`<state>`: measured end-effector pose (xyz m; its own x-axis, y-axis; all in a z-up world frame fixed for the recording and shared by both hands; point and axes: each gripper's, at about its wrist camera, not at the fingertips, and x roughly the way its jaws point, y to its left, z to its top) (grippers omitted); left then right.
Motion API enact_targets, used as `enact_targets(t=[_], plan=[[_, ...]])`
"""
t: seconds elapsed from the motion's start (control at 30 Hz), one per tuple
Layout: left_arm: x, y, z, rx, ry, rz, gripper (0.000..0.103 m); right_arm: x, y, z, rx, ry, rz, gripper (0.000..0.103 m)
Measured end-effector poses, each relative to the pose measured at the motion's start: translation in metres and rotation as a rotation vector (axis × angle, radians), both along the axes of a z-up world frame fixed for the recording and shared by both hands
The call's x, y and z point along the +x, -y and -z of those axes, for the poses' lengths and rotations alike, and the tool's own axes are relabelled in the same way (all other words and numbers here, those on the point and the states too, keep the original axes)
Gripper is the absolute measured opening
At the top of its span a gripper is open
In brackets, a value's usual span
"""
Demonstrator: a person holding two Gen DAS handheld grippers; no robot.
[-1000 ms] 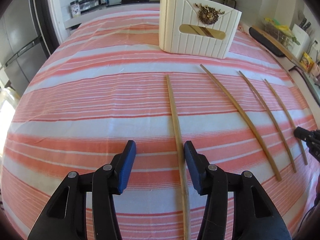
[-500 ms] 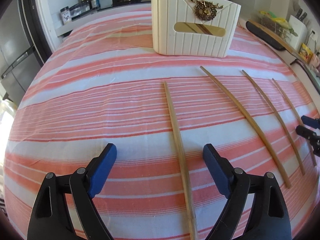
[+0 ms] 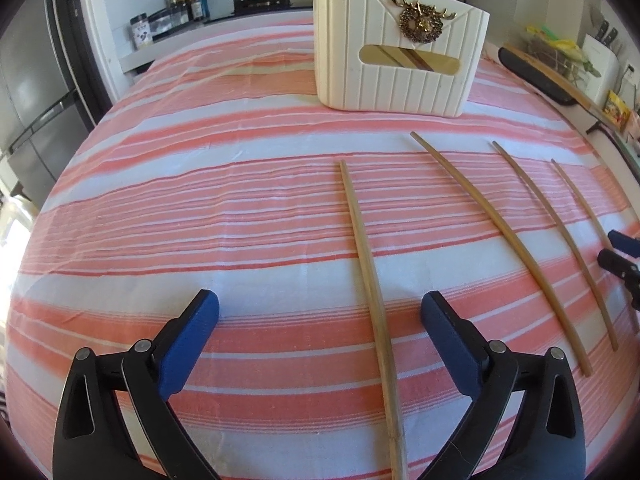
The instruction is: Organize utensils
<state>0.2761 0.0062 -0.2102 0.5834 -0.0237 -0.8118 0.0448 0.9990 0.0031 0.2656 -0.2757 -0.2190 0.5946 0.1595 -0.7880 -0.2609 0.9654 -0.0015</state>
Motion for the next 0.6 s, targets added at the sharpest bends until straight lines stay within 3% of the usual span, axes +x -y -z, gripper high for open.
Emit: enact_targets(t=[0.6], plan=[[0.0000,-0.0008,0.0001,-0.001,0.001,0.000,0.102,-0.0010,0.0010,-0.0010,0.001,0.001,-0.001,0.054]])
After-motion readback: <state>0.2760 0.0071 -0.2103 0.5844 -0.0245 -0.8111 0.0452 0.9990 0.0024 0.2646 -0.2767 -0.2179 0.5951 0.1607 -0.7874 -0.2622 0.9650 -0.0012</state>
